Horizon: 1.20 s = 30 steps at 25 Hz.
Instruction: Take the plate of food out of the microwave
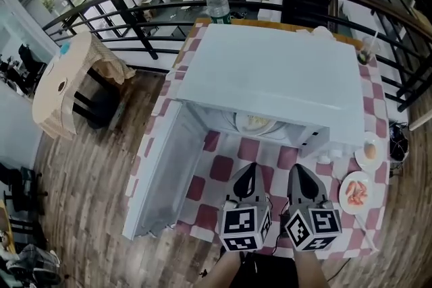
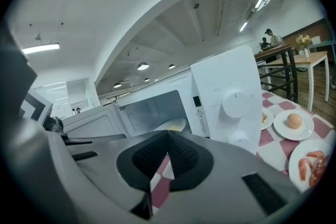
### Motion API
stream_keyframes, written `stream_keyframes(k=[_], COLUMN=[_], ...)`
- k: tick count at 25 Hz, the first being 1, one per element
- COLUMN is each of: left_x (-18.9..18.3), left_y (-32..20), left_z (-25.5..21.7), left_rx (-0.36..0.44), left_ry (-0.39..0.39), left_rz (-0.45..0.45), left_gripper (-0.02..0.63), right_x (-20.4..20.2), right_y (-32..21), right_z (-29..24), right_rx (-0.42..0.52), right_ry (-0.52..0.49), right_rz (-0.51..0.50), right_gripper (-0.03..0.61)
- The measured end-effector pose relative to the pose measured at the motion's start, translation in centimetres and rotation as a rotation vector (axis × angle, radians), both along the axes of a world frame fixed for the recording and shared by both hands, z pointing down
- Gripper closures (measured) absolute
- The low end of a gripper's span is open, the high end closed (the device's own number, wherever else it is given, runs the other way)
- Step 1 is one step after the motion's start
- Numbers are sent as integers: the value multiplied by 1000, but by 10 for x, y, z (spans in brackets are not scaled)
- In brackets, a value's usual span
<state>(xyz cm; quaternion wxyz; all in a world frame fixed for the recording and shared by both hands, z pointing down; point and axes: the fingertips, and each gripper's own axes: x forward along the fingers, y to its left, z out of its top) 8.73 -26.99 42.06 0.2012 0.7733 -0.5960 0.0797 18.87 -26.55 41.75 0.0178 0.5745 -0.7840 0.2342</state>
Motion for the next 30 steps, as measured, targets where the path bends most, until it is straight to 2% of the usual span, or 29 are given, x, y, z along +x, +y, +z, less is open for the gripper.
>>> stream_keyframes(k=[10, 18, 25, 30], left_x=[-15, -29, -37, -45], left_y=[-12, -22, -39, -52], left_z=[11, 27, 49, 57], left_rx=[-28, -82, -166, -187], left_ry=[27, 102, 186, 220], left_rz=[-45, -70, -71, -107], left_gripper=[606, 606, 609, 608], right_x=[-14, -26, -33, -34], right_y=[-15, -24, -38, -48], right_z=[10, 18, 25, 31], right_rx=[-22, -42, -61, -75], right_ry=[-21, -25, -26, -22], right_rz=[-24, -19, 6, 25], right_gripper=[584, 583, 583, 583])
